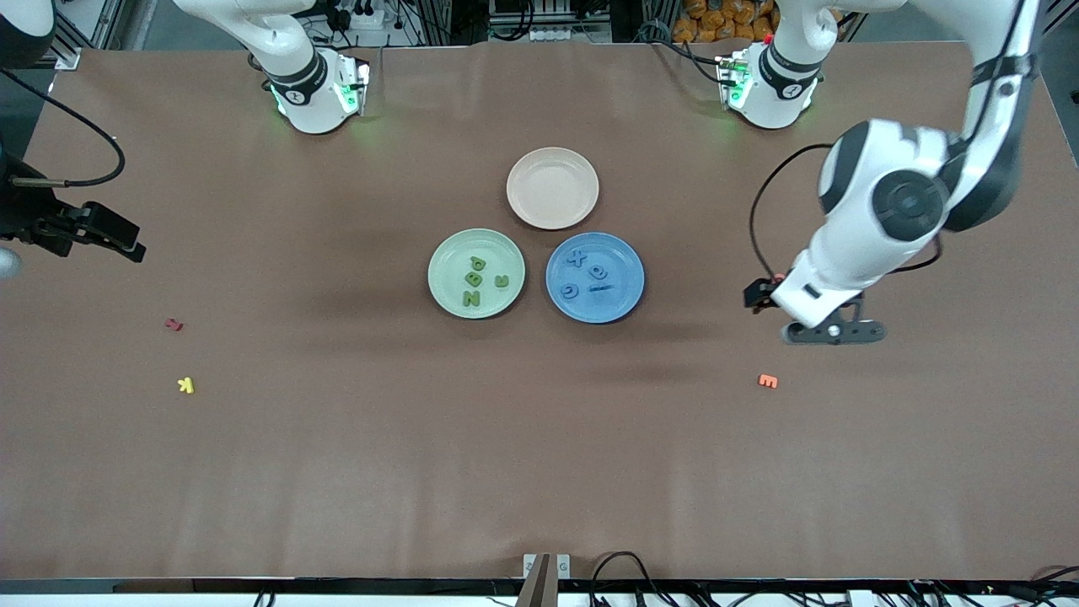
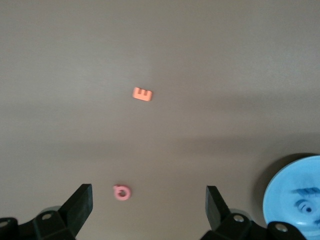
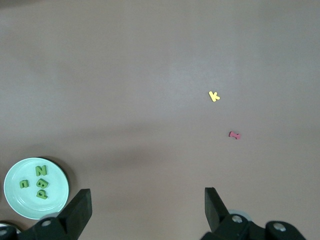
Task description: Sort letters by color into matching plates
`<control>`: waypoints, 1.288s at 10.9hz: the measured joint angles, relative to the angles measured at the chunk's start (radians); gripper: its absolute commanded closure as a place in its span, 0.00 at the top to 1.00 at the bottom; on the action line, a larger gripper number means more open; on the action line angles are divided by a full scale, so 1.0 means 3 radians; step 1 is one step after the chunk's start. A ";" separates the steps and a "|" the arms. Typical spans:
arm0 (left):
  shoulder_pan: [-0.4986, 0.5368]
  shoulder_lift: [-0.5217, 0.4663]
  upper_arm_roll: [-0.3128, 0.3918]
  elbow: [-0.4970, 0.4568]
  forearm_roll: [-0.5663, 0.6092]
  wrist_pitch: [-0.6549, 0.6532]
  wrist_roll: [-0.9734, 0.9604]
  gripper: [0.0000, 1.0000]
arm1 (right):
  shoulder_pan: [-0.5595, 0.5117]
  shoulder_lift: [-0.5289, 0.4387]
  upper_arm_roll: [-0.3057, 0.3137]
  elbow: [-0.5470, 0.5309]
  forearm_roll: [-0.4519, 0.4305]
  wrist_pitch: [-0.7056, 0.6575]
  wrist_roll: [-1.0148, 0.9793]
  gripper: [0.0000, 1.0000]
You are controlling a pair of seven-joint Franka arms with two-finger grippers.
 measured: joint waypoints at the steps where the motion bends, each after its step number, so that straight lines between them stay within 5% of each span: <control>1: 0.0095 -0.0147 -0.0001 0.0000 0.0000 -0.0093 0.0095 1.00 | 0.0000 0.0001 0.0000 -0.0001 0.0000 0.0000 0.0000 1.00; 4: 0.0283 -0.0457 -0.0015 0.0042 0.0000 -0.0347 0.0340 1.00 | 0.0002 0.0003 0.0002 -0.0001 0.0000 0.0000 0.0000 1.00; 9: 0.0284 -0.0577 0.0076 0.0755 0.0000 -0.1239 0.0343 1.00 | 0.0002 0.0005 0.0003 -0.0001 0.0000 0.0001 0.0000 1.00; 14: 0.0278 -0.0832 0.0084 0.0837 -0.0132 -0.1428 0.0302 1.00 | 0.0002 0.0007 0.0003 -0.0002 0.0000 0.0001 0.0000 1.00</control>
